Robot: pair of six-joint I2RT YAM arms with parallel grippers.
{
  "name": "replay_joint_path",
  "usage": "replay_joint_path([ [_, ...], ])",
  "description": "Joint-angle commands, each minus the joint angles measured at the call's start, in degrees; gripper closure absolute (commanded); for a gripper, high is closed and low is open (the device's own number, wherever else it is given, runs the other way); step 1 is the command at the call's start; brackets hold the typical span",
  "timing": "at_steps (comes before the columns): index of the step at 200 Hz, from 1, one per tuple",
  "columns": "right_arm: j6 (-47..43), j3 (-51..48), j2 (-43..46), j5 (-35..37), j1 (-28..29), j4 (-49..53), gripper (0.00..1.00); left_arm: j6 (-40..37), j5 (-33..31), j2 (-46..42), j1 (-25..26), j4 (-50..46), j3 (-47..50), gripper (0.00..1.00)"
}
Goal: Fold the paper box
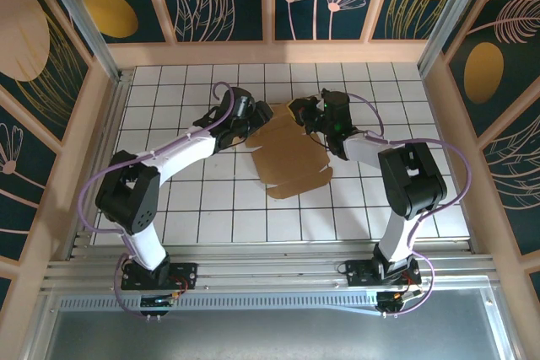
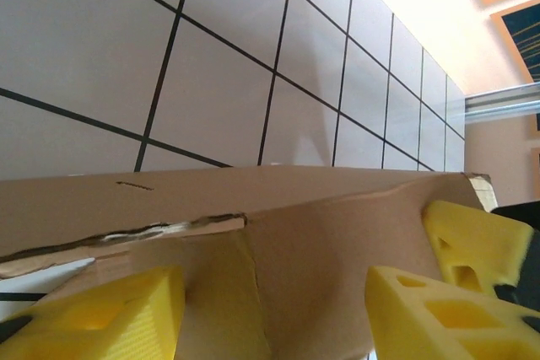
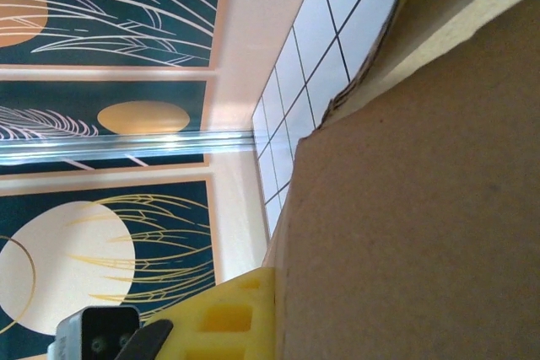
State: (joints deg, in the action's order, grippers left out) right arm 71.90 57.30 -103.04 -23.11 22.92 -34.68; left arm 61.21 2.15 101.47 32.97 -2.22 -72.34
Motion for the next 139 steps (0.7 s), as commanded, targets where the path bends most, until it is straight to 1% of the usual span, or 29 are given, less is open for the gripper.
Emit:
replay_joint_path([
  [1,-2.2,1.2,-1.0,-0.9,0.4,0.2,0.95,2.6,2.6,1.3,0.0,4.9,-1.8,0.47],
  [28,-2.2,0.8,-0.9,-0.6,0.4,0.6,0.95,3.6,4.2,2.5,0.0,7.9,-1.8,0.55],
  [49,-2.4,0.8,-0.6,-0.4,0.4,1.3,0.95,3.7,3.0,2.5,-0.1,7.5,-1.5,0.64],
  [63,-2.4,0.7,-0.4,-0.2,0.3,1.6,0.95,3.4,2.5,2.1,-0.2,7.4,-1.1,0.66],
  [74,-2.4,0.6,-0.3,0.0,0.4,1.7,0.95,3.0,1.7,1.6,-0.2,6.5,-1.2,0.7],
  [80,-2.3,0.6,-0.2,0.0,0.3,1.8,0.94,2.4,1.3,1.2,-0.2,6.6,-1.1,0.7],
  [88,-2.4,0.6,-0.2,0.0,0.2,1.9,0.94,1.6,1.0,0.5,-0.2,6.4,-1.0,0.66],
  [94,-2.4,0.6,-0.2,0.1,0.3,2.0,0.94,0.5,0.5,-0.1,-0.3,6.1,-1.0,0.59],
  [105,-2.6,0.6,-0.2,0.1,0.2,2.2,0.94,-2.4,-0.7,-2.0,-0.3,5.6,-0.7,0.41],
  [112,-2.6,0.5,-0.1,0.1,0.0,2.4,0.94,-4.3,-1.7,-2.9,-0.2,5.3,-0.2,0.31],
  [116,-2.6,0.5,-0.1,0.1,-0.1,2.4,0.94,-5.5,-2.2,-5.2,-0.2,5.3,0.4,0.28],
  [122,-2.6,0.4,-0.1,0.2,-0.1,2.5,0.94,-7.0,-3.3,-7.3,-0.2,5.0,1.3,0.25],
  [139,-2.8,0.4,-0.1,0.1,-0.2,2.7,0.94,-10.8,-6.9,-14.2,-0.2,4.7,6.1,0.26],
])
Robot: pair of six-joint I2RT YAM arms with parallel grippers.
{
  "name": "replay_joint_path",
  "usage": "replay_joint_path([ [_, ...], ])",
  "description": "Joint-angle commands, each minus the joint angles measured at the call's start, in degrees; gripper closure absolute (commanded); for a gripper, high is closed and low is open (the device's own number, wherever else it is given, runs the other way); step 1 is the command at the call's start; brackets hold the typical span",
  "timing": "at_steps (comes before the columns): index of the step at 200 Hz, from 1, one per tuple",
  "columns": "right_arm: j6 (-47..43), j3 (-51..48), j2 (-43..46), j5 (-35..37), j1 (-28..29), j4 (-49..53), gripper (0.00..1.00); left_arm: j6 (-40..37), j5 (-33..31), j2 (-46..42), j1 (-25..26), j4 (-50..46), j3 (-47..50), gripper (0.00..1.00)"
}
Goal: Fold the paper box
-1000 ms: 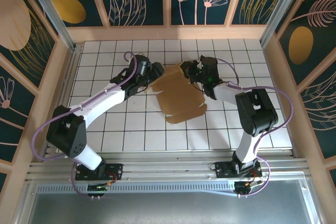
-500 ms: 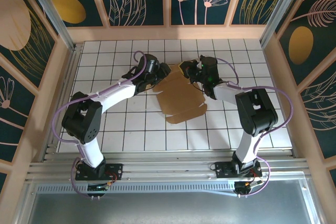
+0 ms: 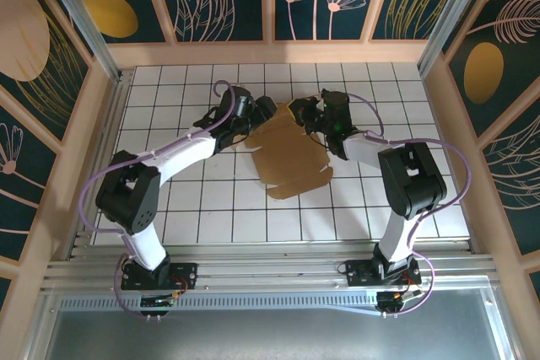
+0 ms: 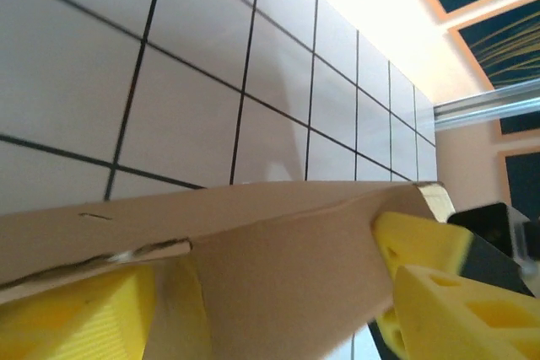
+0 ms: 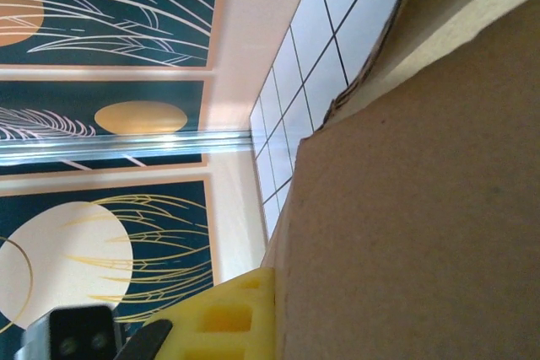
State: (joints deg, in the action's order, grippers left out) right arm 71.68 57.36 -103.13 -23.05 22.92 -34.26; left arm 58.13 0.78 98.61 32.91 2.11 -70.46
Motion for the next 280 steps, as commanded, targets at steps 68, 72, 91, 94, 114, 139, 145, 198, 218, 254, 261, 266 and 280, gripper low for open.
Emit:
replay_joint_path([
  [68,-3.1,0.8,-0.9,0.1,-0.5,2.8,0.94,-2.8,3.6,-25.1,1.1,4.9,26.2,0.57],
  [72,-3.0,1.0,-1.0,0.0,-0.4,2.8,0.94,-1.9,4.1,-24.7,1.3,6.5,27.3,0.57],
  [91,-3.0,1.1,-1.1,0.0,-0.5,2.9,0.94,0.9,5.0,-20.3,1.5,11.7,29.3,0.57],
  [94,-3.0,1.2,-1.0,-0.1,-0.5,3.0,0.94,0.8,5.0,-19.6,1.6,12.2,29.2,0.57],
  [114,-3.3,1.3,-0.7,-0.1,-0.5,3.5,0.94,1.4,4.0,-14.5,1.6,14.2,27.4,0.57],
  [139,-3.8,1.4,-0.2,0.3,-0.4,4.5,0.94,4.3,-1.2,-8.4,1.6,13.9,24.5,0.52],
  [145,-3.8,1.5,0.0,0.4,-0.4,4.5,0.94,6.1,-4.1,-6.9,1.5,11.7,23.5,0.52],
  [198,-4.0,1.1,0.9,0.5,-0.4,5.4,0.94,6.8,-11.7,5.1,1.4,12.3,17.7,0.51],
  [218,-4.4,1.0,1.3,0.8,-0.4,6.2,0.94,4.5,-10.4,8.6,0.9,15.1,16.2,0.5],
  [254,-4.4,1.1,1.4,0.7,-0.4,6.4,0.94,4.3,-7.8,12.7,0.4,16.4,14.2,0.47],
  [261,-4.2,1.1,1.3,0.6,-0.4,6.3,0.94,4.4,-7.6,13.2,0.3,16.9,13.3,0.46],
  [266,-4.1,1.1,1.1,0.6,-0.3,6.2,0.94,4.3,-7.2,13.4,0.3,17.4,13.3,0.47],
  [280,-3.9,1.1,1.0,0.5,-0.3,6.1,0.94,3.8,-6.3,13.6,0.3,19.1,13.3,0.53],
])
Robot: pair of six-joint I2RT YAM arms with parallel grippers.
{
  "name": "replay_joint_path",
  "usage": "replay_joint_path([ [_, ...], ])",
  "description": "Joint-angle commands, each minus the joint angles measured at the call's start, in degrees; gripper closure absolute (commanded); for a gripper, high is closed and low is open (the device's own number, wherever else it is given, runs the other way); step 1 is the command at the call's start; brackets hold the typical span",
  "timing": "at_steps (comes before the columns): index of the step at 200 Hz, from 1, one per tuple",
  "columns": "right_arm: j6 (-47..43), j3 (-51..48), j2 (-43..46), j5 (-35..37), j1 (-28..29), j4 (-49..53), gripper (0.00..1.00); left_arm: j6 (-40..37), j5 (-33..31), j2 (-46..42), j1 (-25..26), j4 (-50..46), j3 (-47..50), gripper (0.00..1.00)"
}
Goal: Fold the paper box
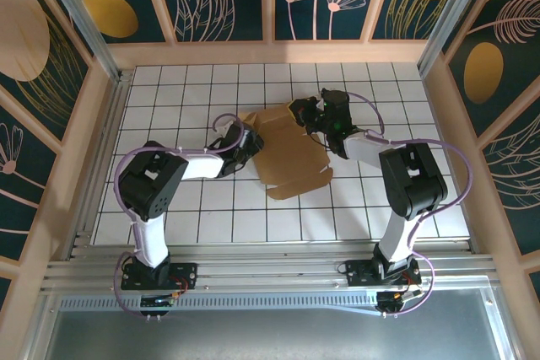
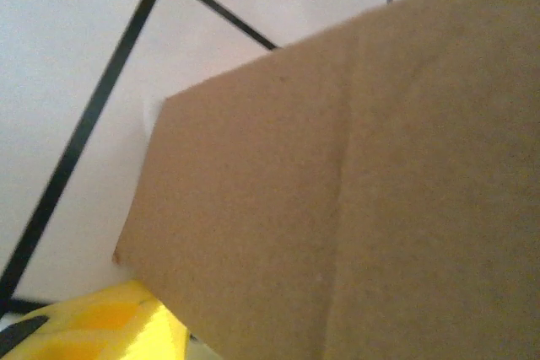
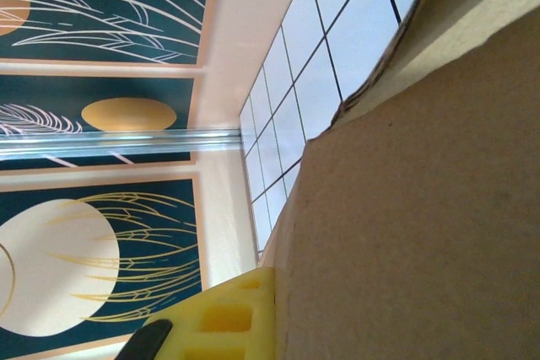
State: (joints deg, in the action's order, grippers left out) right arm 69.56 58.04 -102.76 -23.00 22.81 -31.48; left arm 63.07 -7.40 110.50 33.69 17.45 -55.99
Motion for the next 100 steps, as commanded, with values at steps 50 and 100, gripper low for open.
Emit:
replay_joint_path([
  [50,-1.8,0.2,0.6,0.6,0.0,3.5,0.94,-9.8,9.0,0.8,-0.5,8.5,-3.2,0.7],
  [100,-1.6,0.5,0.0,0.4,0.2,3.5,0.94,-20.8,7.6,4.6,-0.4,-2.0,-11.8,0.75],
])
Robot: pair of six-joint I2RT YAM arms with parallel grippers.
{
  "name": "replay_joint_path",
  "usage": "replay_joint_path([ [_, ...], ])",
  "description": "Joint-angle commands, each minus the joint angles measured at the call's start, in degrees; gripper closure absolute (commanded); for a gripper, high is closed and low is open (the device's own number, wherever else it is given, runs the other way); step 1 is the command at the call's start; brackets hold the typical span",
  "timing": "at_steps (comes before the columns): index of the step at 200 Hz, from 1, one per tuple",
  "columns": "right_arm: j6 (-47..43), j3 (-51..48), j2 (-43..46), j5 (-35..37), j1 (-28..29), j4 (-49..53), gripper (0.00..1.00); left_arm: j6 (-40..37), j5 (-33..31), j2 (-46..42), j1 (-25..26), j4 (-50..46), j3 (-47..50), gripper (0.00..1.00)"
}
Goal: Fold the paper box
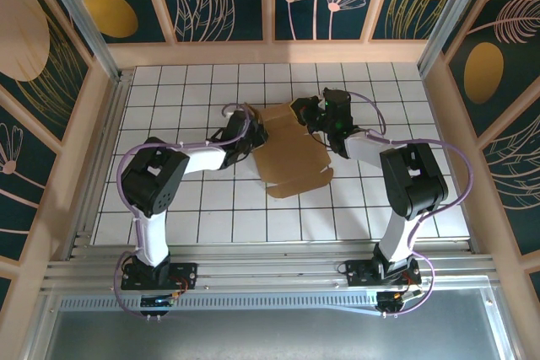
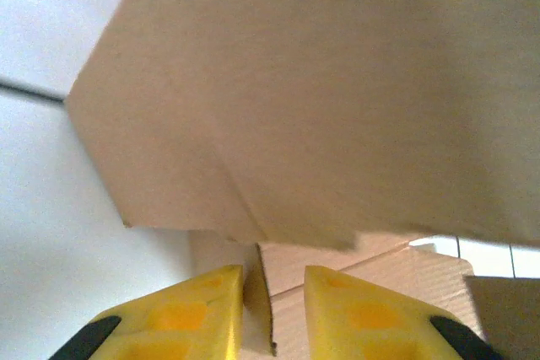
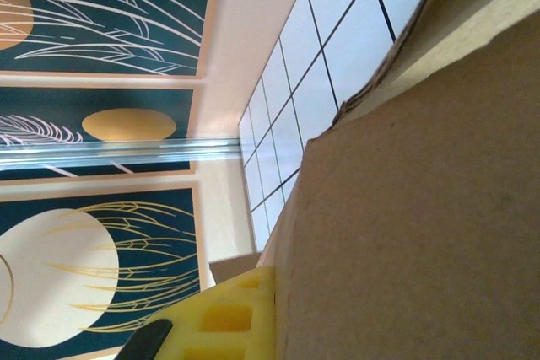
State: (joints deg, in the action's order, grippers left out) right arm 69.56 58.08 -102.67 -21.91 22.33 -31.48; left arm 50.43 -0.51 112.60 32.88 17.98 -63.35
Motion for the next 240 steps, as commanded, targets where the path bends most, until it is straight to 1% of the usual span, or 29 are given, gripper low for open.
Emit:
replay_joint_path([
  [1,-1.6,0.5,-0.1,-0.7,0.7,3.5,0.94,-8.2,0.7,2.5,0.4,-2.7,-4.5,0.75],
  [35,-1.7,0.3,-0.1,-0.6,0.7,3.7,0.94,-10.5,1.3,5.6,0.4,-4.7,-8.2,0.75],
  [59,-1.6,0.2,-0.4,-0.7,0.7,3.7,0.94,-10.2,5.7,7.5,0.6,-2.0,-8.4,0.74],
  [78,-1.5,0.0,-0.3,-0.7,0.7,3.7,0.94,-10.6,7.8,8.6,1.1,-0.2,-8.4,0.74],
  [95,-1.6,0.1,-0.2,-0.7,0.7,3.8,0.94,-10.4,8.6,8.8,1.2,0.4,-8.4,0.74],
  [116,-1.9,0.1,0.2,-0.5,0.7,4.3,0.94,-10.7,7.1,7.4,1.2,0.5,-7.4,0.74],
  [131,-2.1,0.1,0.5,-0.5,0.5,4.7,0.94,-11.4,5.2,4.9,1.2,-0.6,-6.4,0.71],
  [158,-2.5,-0.2,1.3,-0.1,0.0,5.2,0.94,-13.3,-0.1,-1.8,1.2,-5.1,-3.5,0.6],
  [172,-3.1,-0.2,1.6,0.2,-0.2,5.8,0.94,-14.3,-2.5,-6.8,1.2,-6.4,0.2,0.57],
  [187,-3.6,0.1,1.7,0.5,-0.4,6.6,0.94,-15.8,-2.8,-12.4,1.2,-6.7,4.5,0.52],
  [208,-3.8,0.4,1.7,0.5,-0.4,6.8,0.94,-17.6,-2.3,-20.6,1.1,-8.3,10.2,0.5],
  [225,-3.8,0.5,1.7,0.4,-0.4,6.6,0.94,-19.0,-4.3,-27.4,1.2,-10.6,13.4,0.5],
  [240,-3.9,0.7,1.6,0.4,-0.4,6.7,0.94,-21.4,-6.0,-32.1,1.0,-13.9,13.8,0.49],
])
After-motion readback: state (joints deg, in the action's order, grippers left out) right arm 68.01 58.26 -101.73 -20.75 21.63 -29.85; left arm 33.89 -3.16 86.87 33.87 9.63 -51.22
